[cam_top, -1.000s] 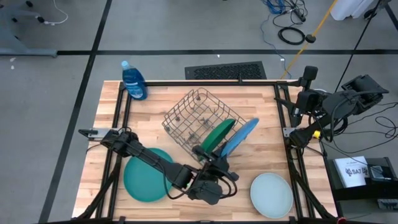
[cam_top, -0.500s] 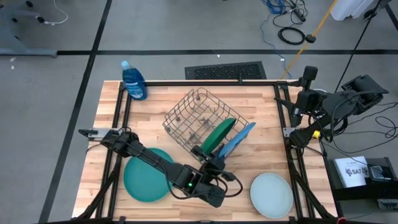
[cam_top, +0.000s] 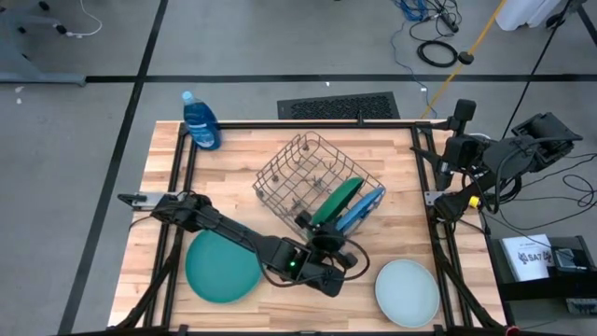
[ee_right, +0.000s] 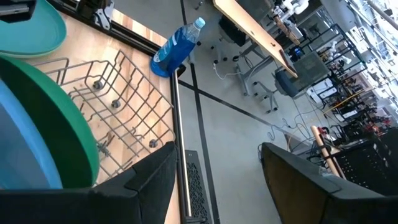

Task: Sort dishes
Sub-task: Adjust the plates in the dish rack, then put the green plate into the dish rack

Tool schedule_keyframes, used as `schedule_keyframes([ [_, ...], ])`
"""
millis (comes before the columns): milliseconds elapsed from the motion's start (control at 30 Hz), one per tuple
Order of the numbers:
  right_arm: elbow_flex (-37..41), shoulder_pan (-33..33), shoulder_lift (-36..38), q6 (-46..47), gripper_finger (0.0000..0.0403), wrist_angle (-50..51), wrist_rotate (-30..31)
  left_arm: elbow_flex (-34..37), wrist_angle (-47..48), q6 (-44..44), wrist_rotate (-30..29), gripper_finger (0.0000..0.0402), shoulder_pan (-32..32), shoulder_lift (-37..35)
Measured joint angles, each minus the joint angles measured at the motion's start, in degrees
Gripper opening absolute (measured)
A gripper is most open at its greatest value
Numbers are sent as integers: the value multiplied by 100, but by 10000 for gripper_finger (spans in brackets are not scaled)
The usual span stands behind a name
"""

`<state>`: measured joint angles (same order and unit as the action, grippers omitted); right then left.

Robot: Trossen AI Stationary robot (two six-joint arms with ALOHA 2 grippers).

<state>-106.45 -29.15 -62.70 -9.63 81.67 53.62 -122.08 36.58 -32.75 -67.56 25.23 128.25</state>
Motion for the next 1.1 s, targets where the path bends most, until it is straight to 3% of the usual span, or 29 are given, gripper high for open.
schedule_keyframes([
  [233, 0, 0, 0, 0, 226, 2, 1, 2, -172, 20, 268, 136, -42, 4],
  [467, 0, 0, 0, -2, 226, 2, 1, 2, -186, 75, 424, 244, -23, 4],
  [600, 0, -1, 0, -2, 226, 4, 1, -3, -494, 576, 419, 296, 30, 4],
  [967, 0, 0, 2, 0, 226, 4, -140, -777, -776, 2099, 28, 314, 281, 2],
  [1100, 0, 0, -2, -2, 226, 6, -295, -1158, -692, 2798, -1130, 313, 610, 8],
])
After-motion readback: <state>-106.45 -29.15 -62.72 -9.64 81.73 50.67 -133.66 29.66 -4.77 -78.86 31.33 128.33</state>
